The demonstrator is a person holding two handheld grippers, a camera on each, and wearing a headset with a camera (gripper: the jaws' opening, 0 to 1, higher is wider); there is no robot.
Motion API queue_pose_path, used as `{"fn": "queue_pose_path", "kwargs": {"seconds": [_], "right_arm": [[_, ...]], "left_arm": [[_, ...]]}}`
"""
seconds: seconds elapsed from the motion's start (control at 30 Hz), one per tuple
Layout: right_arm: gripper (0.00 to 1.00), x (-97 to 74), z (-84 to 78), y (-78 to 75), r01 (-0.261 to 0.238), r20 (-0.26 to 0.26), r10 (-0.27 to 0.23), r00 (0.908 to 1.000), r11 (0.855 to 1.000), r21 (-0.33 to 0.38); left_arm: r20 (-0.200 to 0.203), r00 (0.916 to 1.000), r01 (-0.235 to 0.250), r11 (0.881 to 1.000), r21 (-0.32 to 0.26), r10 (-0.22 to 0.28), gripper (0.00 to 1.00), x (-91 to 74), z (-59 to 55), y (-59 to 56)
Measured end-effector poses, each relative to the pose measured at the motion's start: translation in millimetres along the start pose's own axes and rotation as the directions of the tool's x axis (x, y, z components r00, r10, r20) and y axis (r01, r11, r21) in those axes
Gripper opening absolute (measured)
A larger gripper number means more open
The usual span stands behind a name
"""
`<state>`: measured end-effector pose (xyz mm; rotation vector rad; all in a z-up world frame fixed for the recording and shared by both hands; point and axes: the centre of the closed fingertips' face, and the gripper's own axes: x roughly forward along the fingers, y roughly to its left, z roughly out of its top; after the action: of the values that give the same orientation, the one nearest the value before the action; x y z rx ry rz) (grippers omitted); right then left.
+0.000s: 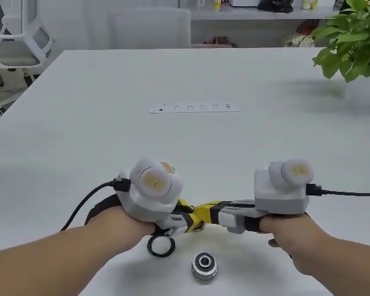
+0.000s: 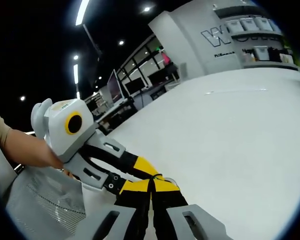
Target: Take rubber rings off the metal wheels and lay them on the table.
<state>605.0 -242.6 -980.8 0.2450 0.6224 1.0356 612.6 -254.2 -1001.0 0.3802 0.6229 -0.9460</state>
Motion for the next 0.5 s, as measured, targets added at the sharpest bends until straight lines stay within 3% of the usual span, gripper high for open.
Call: {"fn": "queue_pose_path", "kwargs": {"seconds": [0.5], "right_arm": [[0.00, -11.7, -17.3, -12.3, 0.035, -0.039, -0.034, 0.9987, 0.999, 0.019]], "left_arm": [[0.023, 0.9997, 0.013, 1.000, -0.026, -0.013, 0.13, -0.1, 1.0, 0.1]]}}
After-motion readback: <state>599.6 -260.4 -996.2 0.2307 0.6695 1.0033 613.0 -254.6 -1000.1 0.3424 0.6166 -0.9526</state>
